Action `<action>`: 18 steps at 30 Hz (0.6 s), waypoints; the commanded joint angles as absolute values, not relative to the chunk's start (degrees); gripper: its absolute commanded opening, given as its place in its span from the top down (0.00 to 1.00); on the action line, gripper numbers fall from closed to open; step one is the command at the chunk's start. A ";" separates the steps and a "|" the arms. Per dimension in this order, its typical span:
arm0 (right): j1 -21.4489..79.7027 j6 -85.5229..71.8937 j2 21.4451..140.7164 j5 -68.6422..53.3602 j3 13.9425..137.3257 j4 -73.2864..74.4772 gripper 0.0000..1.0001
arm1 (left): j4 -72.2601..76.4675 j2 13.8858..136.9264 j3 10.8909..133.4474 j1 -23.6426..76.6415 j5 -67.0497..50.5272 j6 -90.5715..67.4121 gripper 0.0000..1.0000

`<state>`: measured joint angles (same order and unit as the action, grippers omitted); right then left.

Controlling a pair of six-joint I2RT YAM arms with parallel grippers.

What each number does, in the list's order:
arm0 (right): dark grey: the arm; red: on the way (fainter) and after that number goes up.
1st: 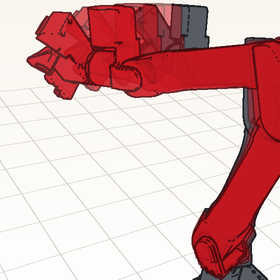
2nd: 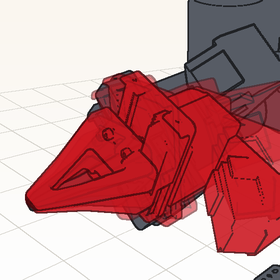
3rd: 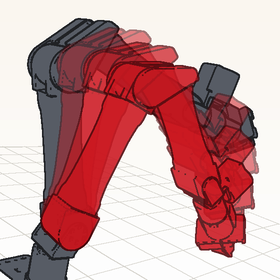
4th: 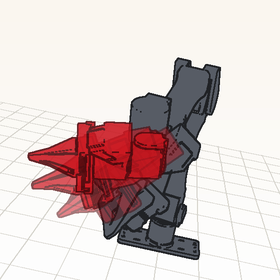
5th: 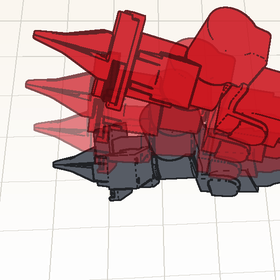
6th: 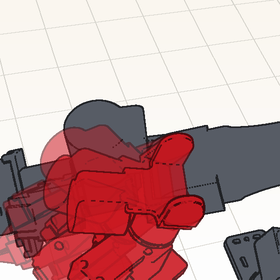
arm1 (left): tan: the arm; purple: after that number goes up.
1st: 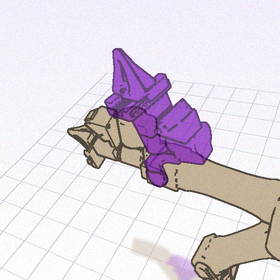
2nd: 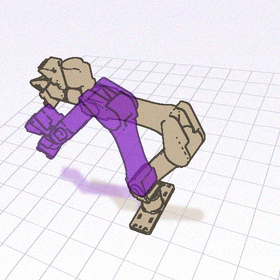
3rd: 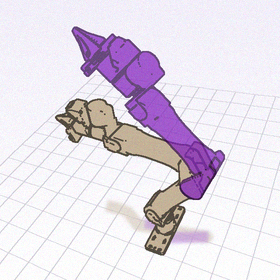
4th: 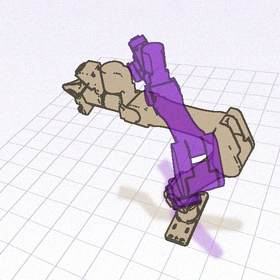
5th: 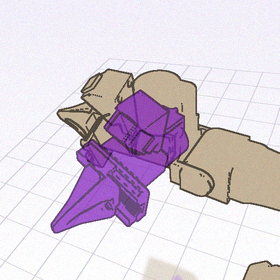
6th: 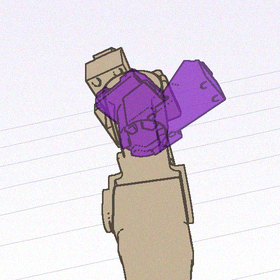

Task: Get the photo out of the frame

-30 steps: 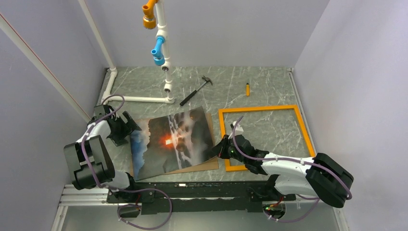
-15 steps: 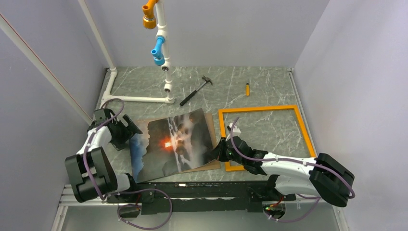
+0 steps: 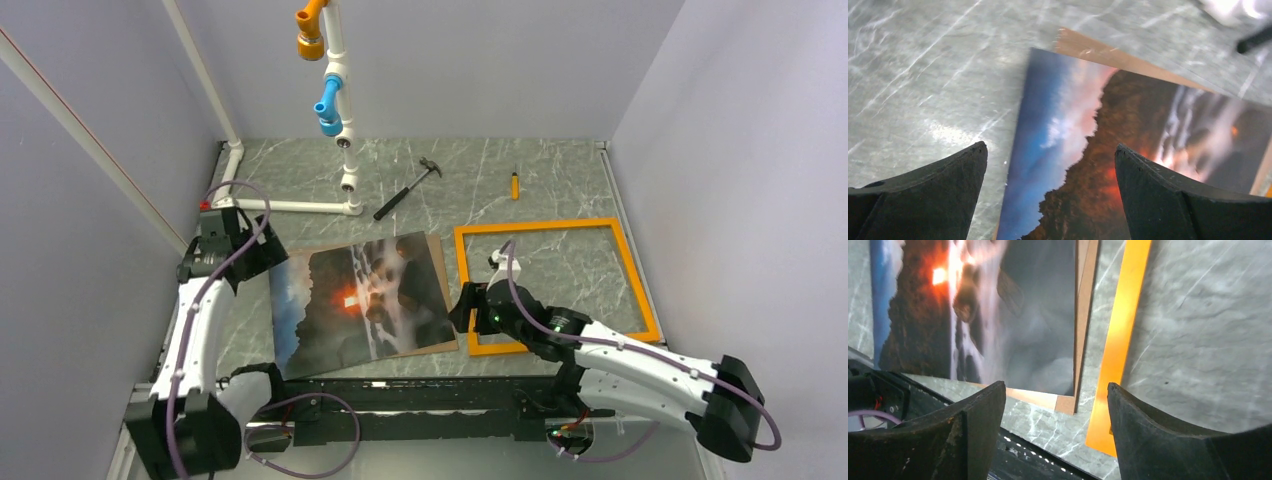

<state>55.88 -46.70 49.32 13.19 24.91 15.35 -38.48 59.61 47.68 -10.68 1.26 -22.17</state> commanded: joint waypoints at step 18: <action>55.14 -19.07 45.83 54.96 80.06 46.52 0.00 | -31.18 36.84 73.97 12.12 -14.01 -20.37 0.02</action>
<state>55.22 -26.22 46.22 44.95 74.74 42.81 -36.38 37.30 69.95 11.86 -9.06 -20.86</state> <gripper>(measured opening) 0.994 0.981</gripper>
